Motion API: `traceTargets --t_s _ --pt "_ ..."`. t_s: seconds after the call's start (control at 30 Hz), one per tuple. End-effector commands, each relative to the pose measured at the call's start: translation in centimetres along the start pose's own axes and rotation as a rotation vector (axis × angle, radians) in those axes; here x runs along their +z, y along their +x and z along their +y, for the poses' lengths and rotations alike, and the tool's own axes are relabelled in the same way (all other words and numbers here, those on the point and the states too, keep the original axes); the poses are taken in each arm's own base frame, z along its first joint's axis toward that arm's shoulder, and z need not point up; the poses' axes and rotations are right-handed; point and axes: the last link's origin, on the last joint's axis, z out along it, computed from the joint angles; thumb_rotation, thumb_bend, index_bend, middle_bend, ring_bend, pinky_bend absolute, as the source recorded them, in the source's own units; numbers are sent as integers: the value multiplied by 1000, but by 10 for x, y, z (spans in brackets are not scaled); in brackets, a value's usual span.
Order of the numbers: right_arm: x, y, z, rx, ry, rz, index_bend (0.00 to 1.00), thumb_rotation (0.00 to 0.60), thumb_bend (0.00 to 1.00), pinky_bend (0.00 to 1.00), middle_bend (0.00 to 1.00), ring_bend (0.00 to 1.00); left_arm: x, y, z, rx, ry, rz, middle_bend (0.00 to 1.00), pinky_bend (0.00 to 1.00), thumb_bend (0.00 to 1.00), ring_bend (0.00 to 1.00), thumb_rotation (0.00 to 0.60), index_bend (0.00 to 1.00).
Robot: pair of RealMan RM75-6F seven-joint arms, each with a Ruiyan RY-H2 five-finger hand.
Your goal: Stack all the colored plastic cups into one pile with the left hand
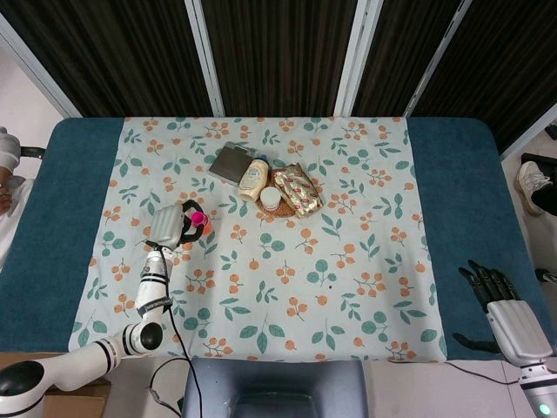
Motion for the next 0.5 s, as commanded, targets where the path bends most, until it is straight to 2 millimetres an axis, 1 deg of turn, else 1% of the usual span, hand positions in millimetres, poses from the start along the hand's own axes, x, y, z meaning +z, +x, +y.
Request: traceTargets --t_s 0.03,0.1,0.23,0.33,0.4,0.43,0.47,0.5 --pt "0 0 0 -1 0 -1 0 600 128 0 0 0 0 -3 -2 -2 13 -24 1000 1000 399 1000 600 137" --pt "0 0 0 -1 0 0 0 600 128 0 0 0 -1 -2 -1 -17 8 -19 1000 1000 388 1000 600 9" --pt "0 0 0 -1 1 1 0 600 128 0 0 0 -9 9 3 -30 -45 0 1000 1000 377 1000 600 0" --pt "0 -1 -1 -6 6 -6 0 600 128 0 0 0 -33 28 2 -88 -115 -21 1000 1000 376 1000 600 0" --pt "-1 -2 -2 -10 10 -12 0 600 128 0 0 0 -67 46 -3 -121 -193 -60 982 1000 374 1000 600 0" --pt "-1 -3 -2 -11 12 -14 0 600 128 0 0 0 -87 53 -8 -123 -234 -88 876 1000 372 949 600 0" --pt "-1 -3 -3 -13 14 -16 0 600 128 0 0 0 -117 62 -20 -103 -280 -132 734 956 371 826 600 0" --pt "-2 -4 -3 -16 14 -16 0 600 128 0 0 0 -139 68 -33 -58 -308 -160 591 873 370 687 600 0"
